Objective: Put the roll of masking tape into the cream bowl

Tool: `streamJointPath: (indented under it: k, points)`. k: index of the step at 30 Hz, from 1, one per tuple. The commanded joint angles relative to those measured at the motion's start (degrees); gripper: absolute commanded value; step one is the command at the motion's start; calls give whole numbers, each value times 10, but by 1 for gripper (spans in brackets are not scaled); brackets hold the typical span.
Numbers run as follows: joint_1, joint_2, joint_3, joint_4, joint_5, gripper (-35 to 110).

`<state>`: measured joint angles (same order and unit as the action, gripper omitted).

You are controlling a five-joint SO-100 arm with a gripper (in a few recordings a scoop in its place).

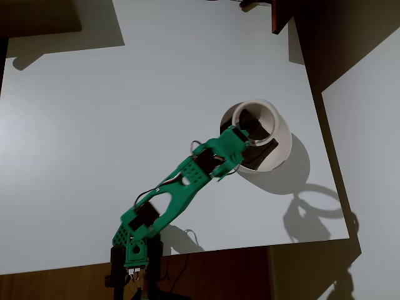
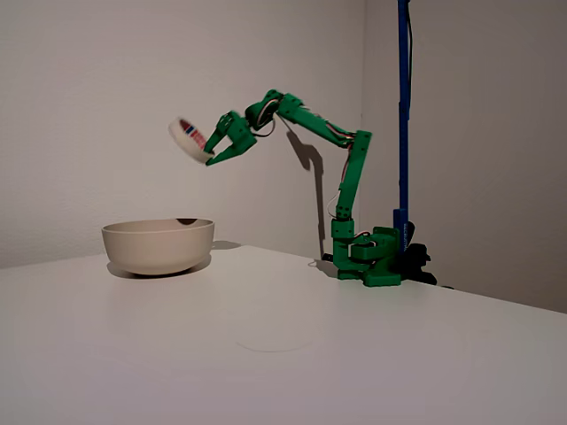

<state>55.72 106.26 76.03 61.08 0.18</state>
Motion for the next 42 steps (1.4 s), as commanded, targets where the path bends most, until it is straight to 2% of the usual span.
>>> streamJointPath:
  k: [1,8,21,27,35,42]
  points:
    - [17,-128,-185,31,-2,-8]
    - [27,-328,-433,106,14,-8]
    - [33,-448,-475,83,14,-8]
    - [34,-452,-475,85,26,2]
    - [34,-442,-475,87,46,9]
    - [34,-417,-475,89,62,10]
